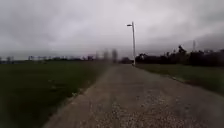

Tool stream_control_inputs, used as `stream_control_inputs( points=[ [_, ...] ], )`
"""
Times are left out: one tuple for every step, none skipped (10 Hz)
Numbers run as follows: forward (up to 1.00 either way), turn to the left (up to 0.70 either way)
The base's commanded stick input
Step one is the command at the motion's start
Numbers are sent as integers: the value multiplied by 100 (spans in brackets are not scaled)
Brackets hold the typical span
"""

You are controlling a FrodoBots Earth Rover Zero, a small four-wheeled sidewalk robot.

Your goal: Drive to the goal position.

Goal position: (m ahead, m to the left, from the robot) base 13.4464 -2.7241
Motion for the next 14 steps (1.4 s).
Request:
stream_control_inputs(
  points=[
    [85,0],
    [85,0],
    [85,0],
    [85,0],
    [85,0],
    [85,-4],
    [85,-10],
    [85,-17],
    [85,-24],
    [85,-31],
    [85,-32],
    [85,-29],
    [85,-25],
    [85,-22]
  ],
)
